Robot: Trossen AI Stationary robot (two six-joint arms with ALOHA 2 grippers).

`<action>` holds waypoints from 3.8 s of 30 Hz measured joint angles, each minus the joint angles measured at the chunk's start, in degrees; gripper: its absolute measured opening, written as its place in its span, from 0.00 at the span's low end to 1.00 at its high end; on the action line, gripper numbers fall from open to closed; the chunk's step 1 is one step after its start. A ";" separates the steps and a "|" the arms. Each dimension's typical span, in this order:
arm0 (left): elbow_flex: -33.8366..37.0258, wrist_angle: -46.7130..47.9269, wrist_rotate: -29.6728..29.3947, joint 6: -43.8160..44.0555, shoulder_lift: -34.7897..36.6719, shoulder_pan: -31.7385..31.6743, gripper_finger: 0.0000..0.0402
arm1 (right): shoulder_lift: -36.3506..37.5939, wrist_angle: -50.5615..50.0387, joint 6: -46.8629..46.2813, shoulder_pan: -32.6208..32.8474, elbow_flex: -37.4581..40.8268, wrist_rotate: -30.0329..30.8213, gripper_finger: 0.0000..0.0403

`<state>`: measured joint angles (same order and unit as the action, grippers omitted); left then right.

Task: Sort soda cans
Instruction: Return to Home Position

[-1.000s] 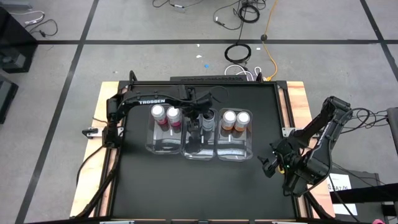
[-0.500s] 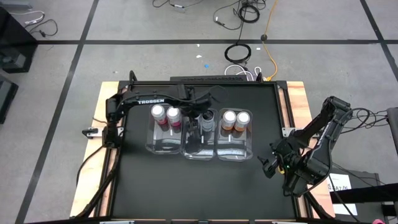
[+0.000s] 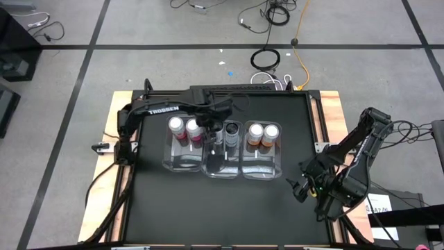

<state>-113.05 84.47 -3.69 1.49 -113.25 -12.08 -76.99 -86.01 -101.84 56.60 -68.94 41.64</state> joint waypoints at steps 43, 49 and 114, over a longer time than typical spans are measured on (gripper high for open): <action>-1.91 -24.04 11.77 2.65 2.78 20.70 0.84 | 8.29 24.62 50.81 -19.76 3.43 7.44 0.95; 16.48 -42.52 14.21 4.38 12.16 20.44 0.84 | 15.83 42.01 55.53 -21.42 17.23 0.98 0.95; 112.71 -104.11 1.15 13.08 104.16 12.38 0.84 | 52.56 64.25 78.48 -31.52 39.84 -13.25 0.95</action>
<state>-0.34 -19.64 -2.54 14.57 -9.09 0.30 -24.43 -21.76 -23.35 25.08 -29.10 28.40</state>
